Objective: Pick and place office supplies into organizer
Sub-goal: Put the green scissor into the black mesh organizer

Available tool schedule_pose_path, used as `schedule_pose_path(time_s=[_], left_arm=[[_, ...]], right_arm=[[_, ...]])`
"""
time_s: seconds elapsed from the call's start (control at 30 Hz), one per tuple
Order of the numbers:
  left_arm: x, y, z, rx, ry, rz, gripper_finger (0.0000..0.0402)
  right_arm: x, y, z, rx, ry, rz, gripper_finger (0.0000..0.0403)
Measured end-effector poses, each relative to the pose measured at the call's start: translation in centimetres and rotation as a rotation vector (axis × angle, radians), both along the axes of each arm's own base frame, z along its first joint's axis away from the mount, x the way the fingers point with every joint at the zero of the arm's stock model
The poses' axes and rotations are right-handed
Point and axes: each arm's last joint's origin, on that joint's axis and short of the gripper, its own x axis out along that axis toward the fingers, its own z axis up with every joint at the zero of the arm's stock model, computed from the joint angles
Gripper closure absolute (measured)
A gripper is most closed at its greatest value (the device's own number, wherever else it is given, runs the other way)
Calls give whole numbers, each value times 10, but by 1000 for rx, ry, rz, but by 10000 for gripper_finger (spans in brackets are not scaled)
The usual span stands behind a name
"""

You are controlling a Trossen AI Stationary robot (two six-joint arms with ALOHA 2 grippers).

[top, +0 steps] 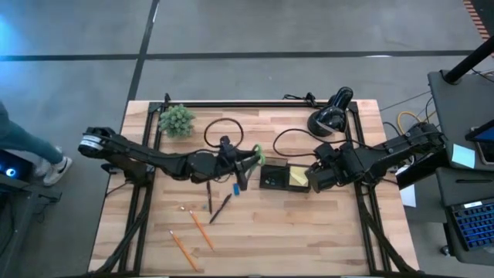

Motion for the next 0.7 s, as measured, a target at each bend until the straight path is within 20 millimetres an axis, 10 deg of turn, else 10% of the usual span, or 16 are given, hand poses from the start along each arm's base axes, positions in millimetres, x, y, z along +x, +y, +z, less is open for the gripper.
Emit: schedule_pose_path(time_s=[0.37,0.7], left_arm=[[22,8,-3,250,-126,32,330],[59,47,-57,331,-269,75,330]], right_arm=[[0,1,1,25,-21,-42,183],[-10,-4,21,4,-85,-164,183]])
